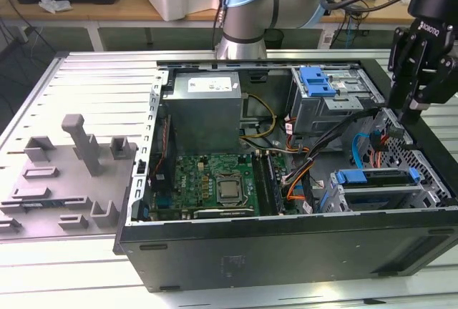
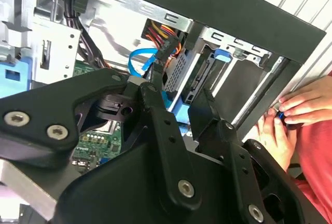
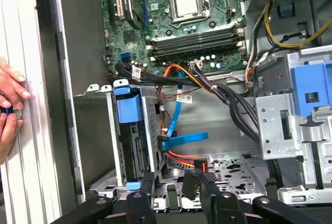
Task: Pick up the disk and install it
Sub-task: 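Insert the first disk wire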
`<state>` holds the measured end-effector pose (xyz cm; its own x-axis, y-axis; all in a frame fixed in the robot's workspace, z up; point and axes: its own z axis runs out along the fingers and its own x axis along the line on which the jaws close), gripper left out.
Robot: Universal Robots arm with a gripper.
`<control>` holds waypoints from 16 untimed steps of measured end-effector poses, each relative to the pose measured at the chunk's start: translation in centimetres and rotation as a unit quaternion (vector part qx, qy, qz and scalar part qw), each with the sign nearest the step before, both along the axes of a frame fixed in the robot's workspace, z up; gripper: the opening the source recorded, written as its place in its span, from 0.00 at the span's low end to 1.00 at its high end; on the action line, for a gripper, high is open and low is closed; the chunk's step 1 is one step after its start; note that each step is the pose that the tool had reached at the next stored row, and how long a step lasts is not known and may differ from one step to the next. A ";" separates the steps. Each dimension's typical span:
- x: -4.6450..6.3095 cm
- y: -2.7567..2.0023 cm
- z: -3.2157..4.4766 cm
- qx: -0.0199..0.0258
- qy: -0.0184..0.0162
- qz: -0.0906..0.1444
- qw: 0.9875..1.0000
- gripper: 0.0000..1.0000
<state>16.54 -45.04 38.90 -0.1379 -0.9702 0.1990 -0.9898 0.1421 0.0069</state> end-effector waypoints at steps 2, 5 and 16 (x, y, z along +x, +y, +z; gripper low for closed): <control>0.1 0.17 -0.12 0.000 0.000 -0.005 1.000 0.47; 0.3 0.40 -0.32 0.000 0.000 -0.014 1.000 0.47; 0.7 1.56 -1.12 -0.031 0.002 -0.026 0.999 0.47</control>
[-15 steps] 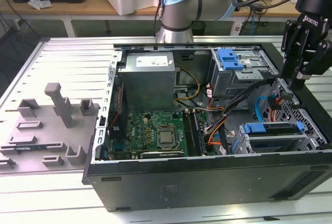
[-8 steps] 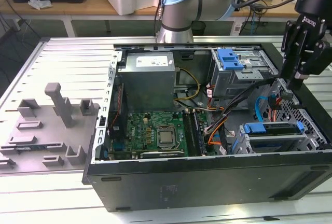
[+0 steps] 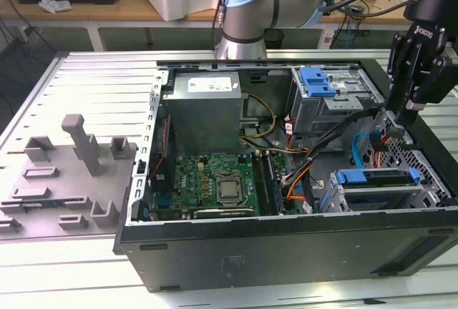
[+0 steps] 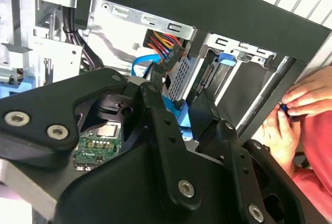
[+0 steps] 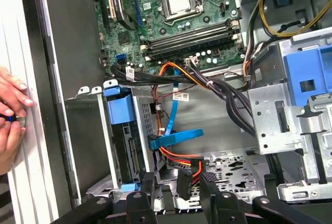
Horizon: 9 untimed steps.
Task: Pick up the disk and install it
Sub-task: 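Insert the first disk wire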
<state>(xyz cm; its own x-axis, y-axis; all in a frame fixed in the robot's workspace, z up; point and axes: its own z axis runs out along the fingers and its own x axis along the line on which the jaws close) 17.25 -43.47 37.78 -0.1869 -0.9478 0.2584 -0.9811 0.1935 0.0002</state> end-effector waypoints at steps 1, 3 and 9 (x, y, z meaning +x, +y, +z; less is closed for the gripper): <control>0.0 0.15 -0.04 -0.004 0.000 0.000 1.000 0.47; 0.1 0.50 -0.12 -0.012 0.001 0.000 1.000 0.47; 0.4 1.89 -0.26 -0.025 0.003 -0.001 1.000 0.47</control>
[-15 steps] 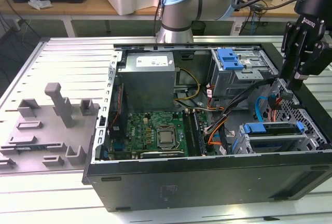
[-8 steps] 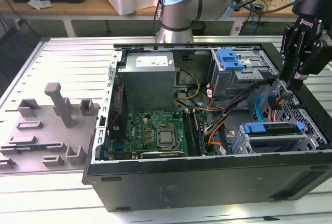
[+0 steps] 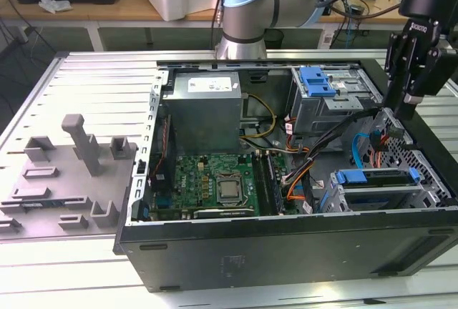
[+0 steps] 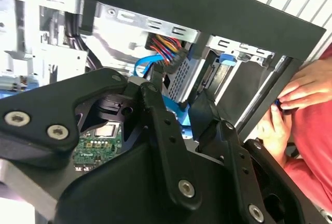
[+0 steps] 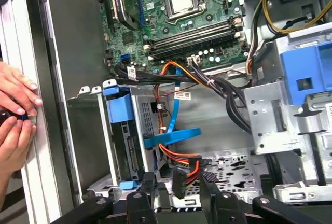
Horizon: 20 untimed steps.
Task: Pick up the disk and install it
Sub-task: 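Insert the first disk wire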
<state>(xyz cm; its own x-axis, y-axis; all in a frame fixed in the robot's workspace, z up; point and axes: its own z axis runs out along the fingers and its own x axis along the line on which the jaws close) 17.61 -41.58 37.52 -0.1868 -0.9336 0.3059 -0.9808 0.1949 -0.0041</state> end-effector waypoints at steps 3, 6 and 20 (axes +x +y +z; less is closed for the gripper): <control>0.3 0.88 -0.25 -0.007 0.002 0.000 1.000 0.47; 0.9 1.14 -0.55 -0.018 0.008 0.000 1.000 0.47; 1.7 1.65 -1.81 -0.039 0.021 -0.031 0.999 0.47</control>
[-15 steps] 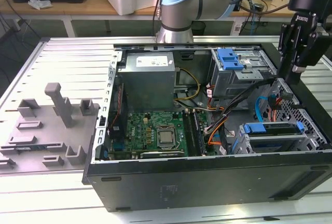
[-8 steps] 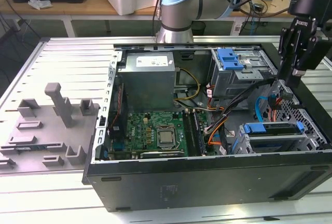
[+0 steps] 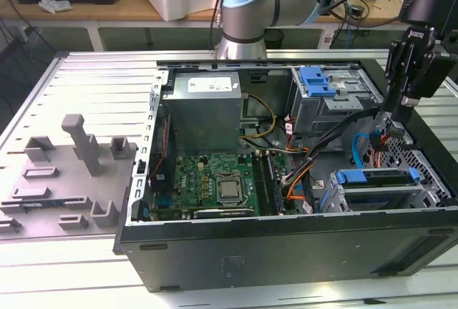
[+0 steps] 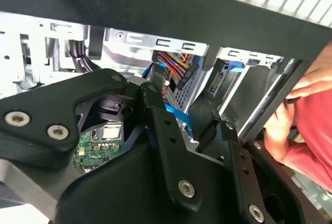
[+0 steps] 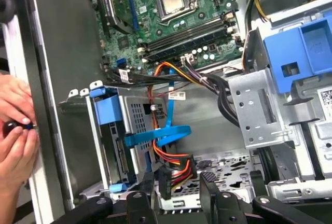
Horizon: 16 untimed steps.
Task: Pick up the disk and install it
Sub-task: 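Insert the first disk wire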
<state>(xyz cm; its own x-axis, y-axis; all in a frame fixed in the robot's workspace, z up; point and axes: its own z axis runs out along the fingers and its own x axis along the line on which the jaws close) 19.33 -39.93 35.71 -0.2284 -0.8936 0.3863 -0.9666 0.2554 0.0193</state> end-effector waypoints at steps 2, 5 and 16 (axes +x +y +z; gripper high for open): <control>0.0 0.13 -0.07 -0.011 0.003 0.000 1.000 0.47; 0.1 0.38 -0.23 -0.023 0.006 0.000 1.000 0.47; 0.1 0.48 -1.17 -0.027 0.008 0.000 1.000 0.47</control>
<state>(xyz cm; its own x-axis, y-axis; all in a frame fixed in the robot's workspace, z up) 19.46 -39.45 34.54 -0.2219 -0.8712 0.4379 -0.9663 0.2565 0.0207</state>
